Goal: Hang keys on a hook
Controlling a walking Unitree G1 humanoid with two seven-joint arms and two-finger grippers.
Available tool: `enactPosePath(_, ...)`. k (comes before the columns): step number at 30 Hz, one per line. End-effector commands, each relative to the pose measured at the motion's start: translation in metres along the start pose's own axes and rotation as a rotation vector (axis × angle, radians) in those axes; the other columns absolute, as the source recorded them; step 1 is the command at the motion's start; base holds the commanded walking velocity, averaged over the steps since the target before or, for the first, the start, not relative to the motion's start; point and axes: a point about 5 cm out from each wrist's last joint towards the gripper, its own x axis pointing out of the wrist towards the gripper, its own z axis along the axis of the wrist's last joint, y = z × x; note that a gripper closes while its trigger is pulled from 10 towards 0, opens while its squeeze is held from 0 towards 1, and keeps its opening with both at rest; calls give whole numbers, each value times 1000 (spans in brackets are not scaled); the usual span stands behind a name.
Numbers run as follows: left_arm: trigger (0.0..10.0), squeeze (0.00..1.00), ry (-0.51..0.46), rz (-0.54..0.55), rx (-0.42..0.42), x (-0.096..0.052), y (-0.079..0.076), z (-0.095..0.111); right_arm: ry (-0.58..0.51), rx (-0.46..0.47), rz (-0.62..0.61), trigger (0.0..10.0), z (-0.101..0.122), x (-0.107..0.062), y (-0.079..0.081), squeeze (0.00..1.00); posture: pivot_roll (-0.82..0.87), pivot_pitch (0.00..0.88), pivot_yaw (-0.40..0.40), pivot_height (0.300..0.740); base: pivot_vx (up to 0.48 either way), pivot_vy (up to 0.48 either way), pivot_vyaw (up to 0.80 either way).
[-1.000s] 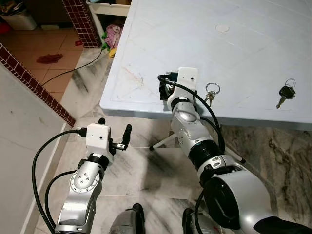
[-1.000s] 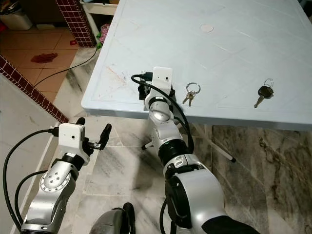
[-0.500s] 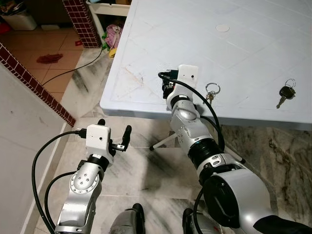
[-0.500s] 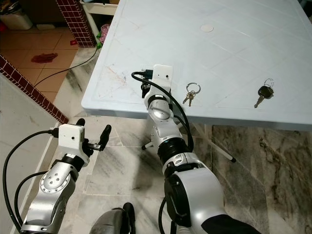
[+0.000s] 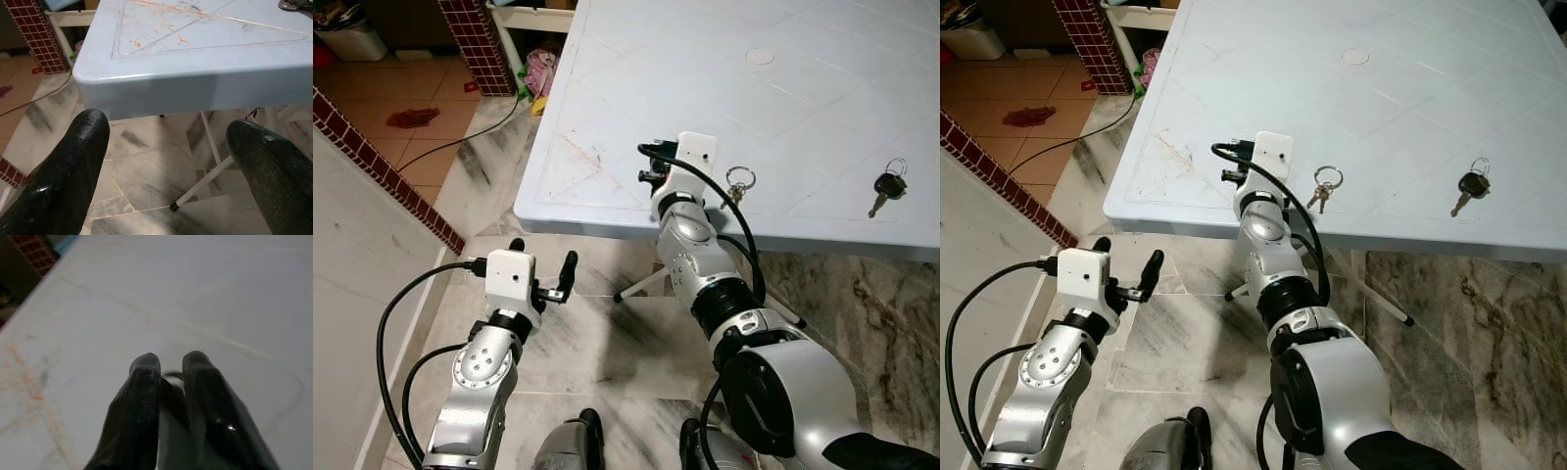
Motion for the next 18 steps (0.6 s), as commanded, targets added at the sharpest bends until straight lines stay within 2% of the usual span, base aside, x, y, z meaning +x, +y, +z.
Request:
enactPosePath(1,10000,0,12,2,7,-3,2,-2,70,31,-13,0,-15,-5,4,0,111,256,96,740,0,0,0)
enactPosePath(5,10000,0,12,4,7,-3,2,-2,95,51,-32,0,-20,-5,-1,0,112,253,97,740,0,0,0)
enactPosePath(18,10000,0,8,5,10,-1,3,-1,73,33,-31,0,-14,-2,-7,0,110,246,98,740,0,0,0)
